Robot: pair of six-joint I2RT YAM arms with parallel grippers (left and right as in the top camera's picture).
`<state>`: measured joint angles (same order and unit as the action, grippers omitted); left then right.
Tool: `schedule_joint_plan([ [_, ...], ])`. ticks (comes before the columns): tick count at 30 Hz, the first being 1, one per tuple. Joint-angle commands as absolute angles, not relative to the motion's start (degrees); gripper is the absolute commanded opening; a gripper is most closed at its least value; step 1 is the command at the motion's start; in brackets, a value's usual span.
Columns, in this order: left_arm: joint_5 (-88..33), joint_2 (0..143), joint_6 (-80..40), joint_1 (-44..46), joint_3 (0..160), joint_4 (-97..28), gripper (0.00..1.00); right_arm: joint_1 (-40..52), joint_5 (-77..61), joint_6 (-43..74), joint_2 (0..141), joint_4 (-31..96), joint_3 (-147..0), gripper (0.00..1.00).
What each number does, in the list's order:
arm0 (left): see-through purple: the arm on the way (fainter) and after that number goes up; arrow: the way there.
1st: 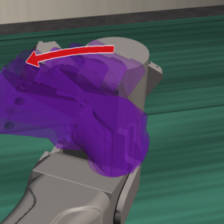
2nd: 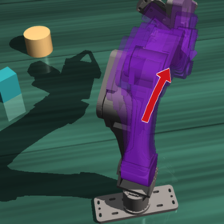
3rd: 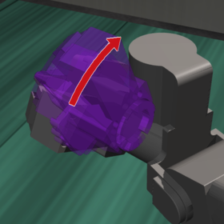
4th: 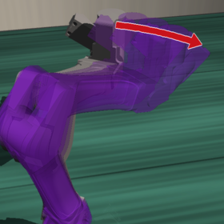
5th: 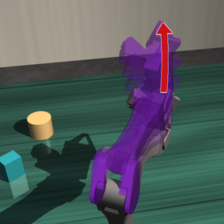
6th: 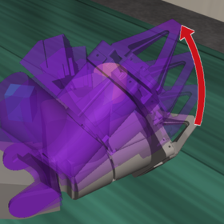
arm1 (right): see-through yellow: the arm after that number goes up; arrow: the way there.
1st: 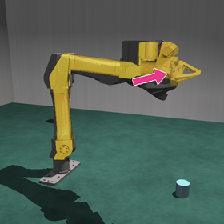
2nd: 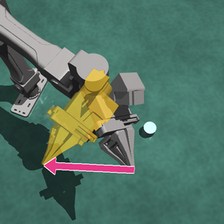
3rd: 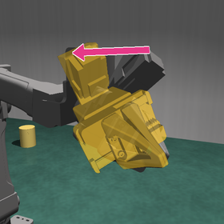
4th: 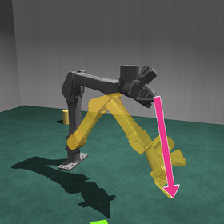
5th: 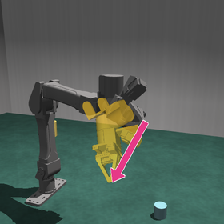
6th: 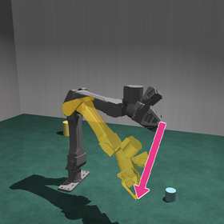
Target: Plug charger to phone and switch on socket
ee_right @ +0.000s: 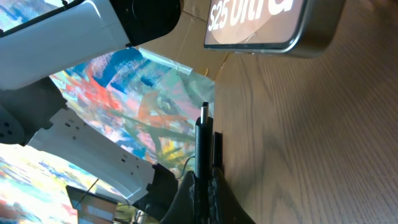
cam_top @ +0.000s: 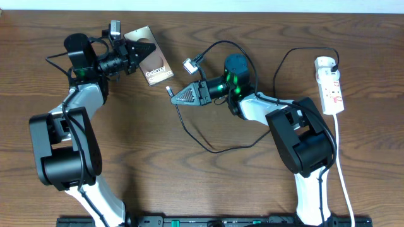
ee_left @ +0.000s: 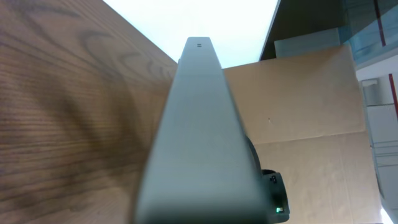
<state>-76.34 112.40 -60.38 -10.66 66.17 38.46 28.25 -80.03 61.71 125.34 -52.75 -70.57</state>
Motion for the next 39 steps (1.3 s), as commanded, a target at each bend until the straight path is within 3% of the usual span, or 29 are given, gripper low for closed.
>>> schedule_joint_plan([
  [1, -77.1, 112.29, -61.65, -10.52, 67.2, 39.18, 0.07, 28.4, -78.76, 62.11, 125.91, -52.12, -71.46, 0.01],
  [39, -79.92, 112.31, -61.6, -9.06, 67.2, 40.03, 0.07, 27.09, -77.84, 61.67, 125.93, -51.88, -71.46, 0.01],
])
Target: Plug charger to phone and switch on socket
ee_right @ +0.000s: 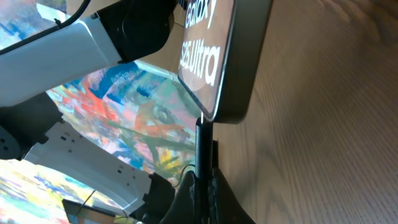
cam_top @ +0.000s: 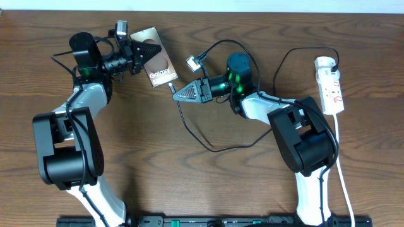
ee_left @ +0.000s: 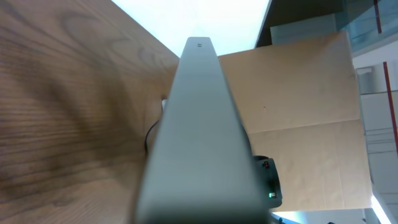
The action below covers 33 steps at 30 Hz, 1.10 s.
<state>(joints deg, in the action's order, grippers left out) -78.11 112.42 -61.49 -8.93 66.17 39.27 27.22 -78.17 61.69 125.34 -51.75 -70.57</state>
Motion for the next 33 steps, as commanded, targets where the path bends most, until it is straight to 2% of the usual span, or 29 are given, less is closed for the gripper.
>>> schedule_joint_plan([
  [1, -79.9, 112.29, -61.6, -9.06, 67.2, 40.03, 0.07, 27.09, -77.71, 61.69, 125.93, -51.88, -71.46, 0.01],
  [33, -79.09, 112.31, -60.07, -7.14, 67.18, 39.99, 0.07, 26.96, -77.01, 63.33, 125.93, -53.76, -71.64, 0.01],
])
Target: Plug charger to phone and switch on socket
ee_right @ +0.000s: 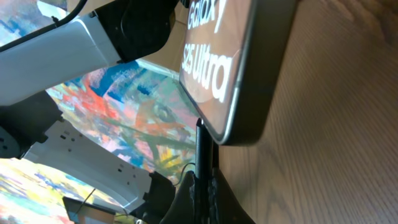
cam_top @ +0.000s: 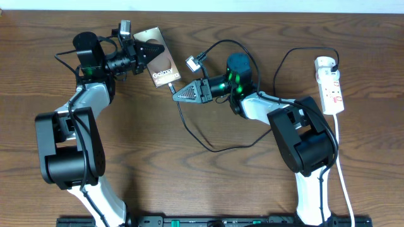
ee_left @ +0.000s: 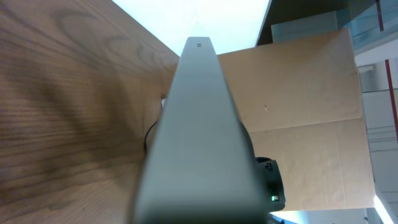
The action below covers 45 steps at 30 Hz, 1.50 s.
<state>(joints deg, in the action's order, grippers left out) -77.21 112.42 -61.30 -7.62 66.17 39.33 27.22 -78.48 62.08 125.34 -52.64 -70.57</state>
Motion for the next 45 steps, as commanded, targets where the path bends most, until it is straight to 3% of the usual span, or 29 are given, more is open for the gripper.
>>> schedule_joint_plan([
  [1, -79.07, 112.31, -60.07, -7.14, 67.18, 40.01, 0.07, 26.96, -76.99, 63.44, 125.93, -53.98, -71.66, 0.01],
  [45, -78.96, 112.29, -61.58, -5.08, 67.18, 42.68, 0.07, 27.42, -73.12, 68.53, 125.93, -55.35, -71.7, 0.01],
])
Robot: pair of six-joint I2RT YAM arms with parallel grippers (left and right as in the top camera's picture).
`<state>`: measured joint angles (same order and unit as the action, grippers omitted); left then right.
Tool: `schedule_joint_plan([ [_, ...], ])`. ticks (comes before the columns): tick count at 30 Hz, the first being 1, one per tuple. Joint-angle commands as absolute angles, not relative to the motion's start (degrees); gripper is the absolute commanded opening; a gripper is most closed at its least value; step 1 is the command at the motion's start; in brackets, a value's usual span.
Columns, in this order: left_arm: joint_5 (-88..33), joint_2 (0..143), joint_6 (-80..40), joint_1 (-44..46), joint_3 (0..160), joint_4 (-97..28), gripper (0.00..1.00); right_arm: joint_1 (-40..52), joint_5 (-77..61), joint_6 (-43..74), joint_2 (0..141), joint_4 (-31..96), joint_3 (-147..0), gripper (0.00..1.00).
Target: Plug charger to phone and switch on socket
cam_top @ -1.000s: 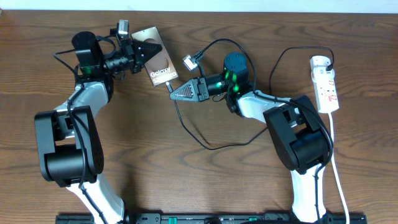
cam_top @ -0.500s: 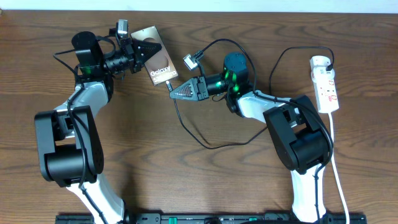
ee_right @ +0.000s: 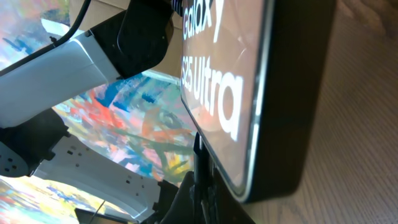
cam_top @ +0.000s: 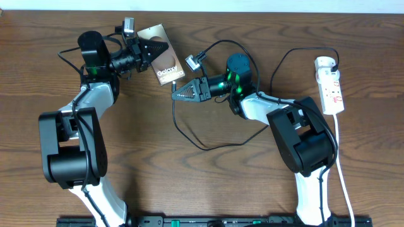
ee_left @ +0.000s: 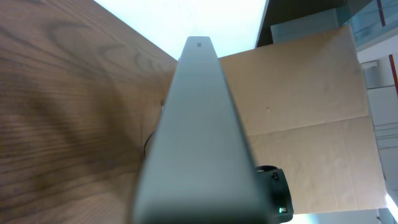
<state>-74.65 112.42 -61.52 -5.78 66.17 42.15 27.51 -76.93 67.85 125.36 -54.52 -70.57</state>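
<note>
The phone, its screen reading "Galaxy S25 Ultra", is held tilted above the table's far side, with my left gripper shut on its upper end. In the left wrist view only its grey edge shows and my fingers are hidden. My right gripper is shut on the black charger plug, right at the phone's lower end. The plug's tip is hidden behind the phone's edge. The white socket strip lies at the far right.
The black charger cable loops over the middle of the table behind my right gripper. A white connector on another loop lies beside the phone. A cable runs from the strip toward the front edge.
The phone has shifted slightly right, closer to the plug. In the right wrist view it looms larger and covers more of the plug. Both grippers stay shut.
At first the phone in my left gripper and the plug in my right were apart. Then the plug's tip stood at the phone's lower edge. At each later moment the phone was nearer, and now its edge hides the tip.
</note>
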Motion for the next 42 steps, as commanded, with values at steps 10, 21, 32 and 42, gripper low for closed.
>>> schedule_joint_plan([
  [10, -86.19, 112.31, -61.6, -7.92, 67.2, 42.83, 0.07, 26.35, -76.12, 67.61, 125.93, -55.96, -71.68, 0.01],
  [21, -89.47, 112.29, -61.58, -9.17, 67.18, 43.0, 0.07, 25.98, -76.66, 67.46, 125.93, -55.96, -71.68, 0.01],
  [32, -82.81, 112.29, -61.6, -8.38, 67.18, 43.66, 0.07, 27.38, -76.62, 67.44, 125.93, -56.01, -71.68, 0.01],
  [42, -80.36, 112.29, -62.94, -7.88, 67.18, 43.66, 0.07, 27.86, -76.47, 67.44, 125.93, -56.01, -71.68, 0.01],
])
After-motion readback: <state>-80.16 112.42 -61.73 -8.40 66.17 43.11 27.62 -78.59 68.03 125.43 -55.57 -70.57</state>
